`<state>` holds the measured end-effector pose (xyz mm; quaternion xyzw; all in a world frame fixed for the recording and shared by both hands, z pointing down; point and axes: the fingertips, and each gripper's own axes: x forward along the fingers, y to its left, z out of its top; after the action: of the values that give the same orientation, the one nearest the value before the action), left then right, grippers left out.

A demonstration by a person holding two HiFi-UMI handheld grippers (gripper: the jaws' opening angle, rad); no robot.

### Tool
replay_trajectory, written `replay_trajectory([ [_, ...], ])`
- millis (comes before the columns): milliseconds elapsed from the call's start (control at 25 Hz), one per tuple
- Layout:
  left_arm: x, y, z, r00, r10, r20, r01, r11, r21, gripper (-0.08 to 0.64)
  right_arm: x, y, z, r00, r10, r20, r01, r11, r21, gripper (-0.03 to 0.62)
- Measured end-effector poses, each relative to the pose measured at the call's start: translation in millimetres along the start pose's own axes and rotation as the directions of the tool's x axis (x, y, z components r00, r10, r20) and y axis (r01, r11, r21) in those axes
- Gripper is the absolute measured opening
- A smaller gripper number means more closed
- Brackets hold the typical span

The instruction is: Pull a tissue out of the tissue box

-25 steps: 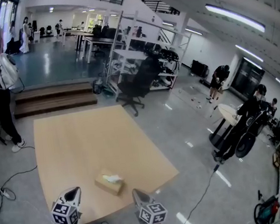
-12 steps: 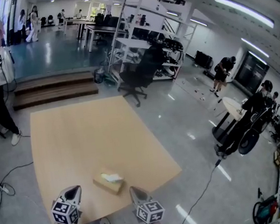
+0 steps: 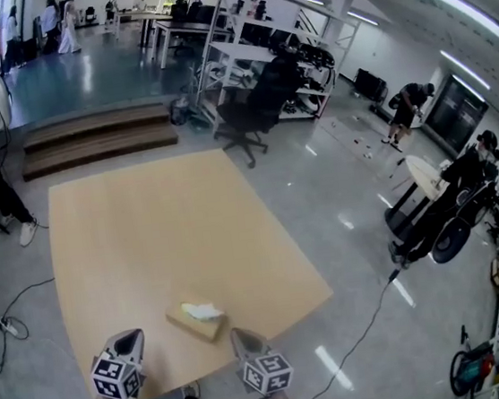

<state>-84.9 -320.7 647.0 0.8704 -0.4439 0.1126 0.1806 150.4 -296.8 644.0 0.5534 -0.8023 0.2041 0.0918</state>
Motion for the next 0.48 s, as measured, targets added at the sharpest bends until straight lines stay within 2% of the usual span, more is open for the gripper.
replay_trajectory([
  [480, 23, 5, -22, 0.999, -0.009, -0.051, 0.007, 0.999, -0.033, 0.006, 27, -12, -22, 0.998, 0.005, -0.056, -0.003, 0.999, 0.039, 0.011],
])
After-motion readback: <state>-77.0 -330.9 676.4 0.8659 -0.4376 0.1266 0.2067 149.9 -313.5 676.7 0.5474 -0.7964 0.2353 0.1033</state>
